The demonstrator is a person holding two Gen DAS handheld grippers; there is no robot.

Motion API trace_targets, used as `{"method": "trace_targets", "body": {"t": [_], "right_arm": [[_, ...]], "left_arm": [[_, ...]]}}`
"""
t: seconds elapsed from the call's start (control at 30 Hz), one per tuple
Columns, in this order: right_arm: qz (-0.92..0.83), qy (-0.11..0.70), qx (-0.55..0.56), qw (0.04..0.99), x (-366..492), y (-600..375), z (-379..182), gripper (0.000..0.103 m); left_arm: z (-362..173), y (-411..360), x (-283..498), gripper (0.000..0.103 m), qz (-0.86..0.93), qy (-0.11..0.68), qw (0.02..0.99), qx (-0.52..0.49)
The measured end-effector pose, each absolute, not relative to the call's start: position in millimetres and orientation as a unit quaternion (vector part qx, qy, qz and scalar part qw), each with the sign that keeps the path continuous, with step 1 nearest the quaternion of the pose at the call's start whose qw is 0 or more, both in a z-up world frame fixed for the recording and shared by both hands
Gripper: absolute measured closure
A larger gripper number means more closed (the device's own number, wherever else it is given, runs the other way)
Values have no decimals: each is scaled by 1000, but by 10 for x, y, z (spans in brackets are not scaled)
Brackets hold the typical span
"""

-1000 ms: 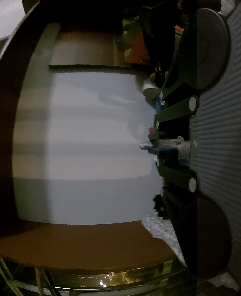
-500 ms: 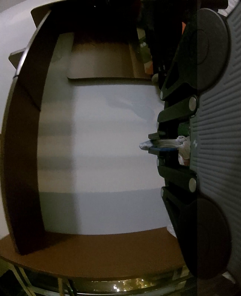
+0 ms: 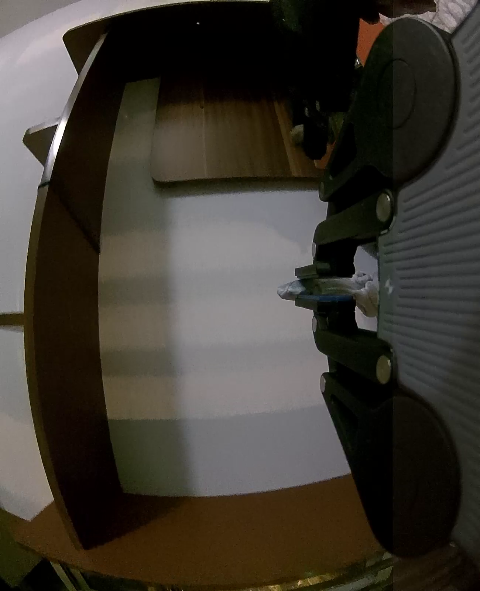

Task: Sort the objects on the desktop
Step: 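Carry the white figurine and brown ball up to the orange box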

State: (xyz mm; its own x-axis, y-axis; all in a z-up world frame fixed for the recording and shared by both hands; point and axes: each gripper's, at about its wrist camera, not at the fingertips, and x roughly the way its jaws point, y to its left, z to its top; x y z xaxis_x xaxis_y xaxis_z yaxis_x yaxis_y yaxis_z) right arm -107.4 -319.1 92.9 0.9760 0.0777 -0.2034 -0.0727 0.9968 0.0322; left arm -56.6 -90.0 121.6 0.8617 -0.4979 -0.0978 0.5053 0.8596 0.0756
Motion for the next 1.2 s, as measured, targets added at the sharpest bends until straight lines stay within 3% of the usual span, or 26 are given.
{"method": "trace_targets", "body": {"t": [1.2], "right_arm": [[-93, 29, 50, 994, -2168, -4584, 1181, 82]], "left_arm": [[1575, -2255, -933, 93, -343, 25, 932, 115]]}}
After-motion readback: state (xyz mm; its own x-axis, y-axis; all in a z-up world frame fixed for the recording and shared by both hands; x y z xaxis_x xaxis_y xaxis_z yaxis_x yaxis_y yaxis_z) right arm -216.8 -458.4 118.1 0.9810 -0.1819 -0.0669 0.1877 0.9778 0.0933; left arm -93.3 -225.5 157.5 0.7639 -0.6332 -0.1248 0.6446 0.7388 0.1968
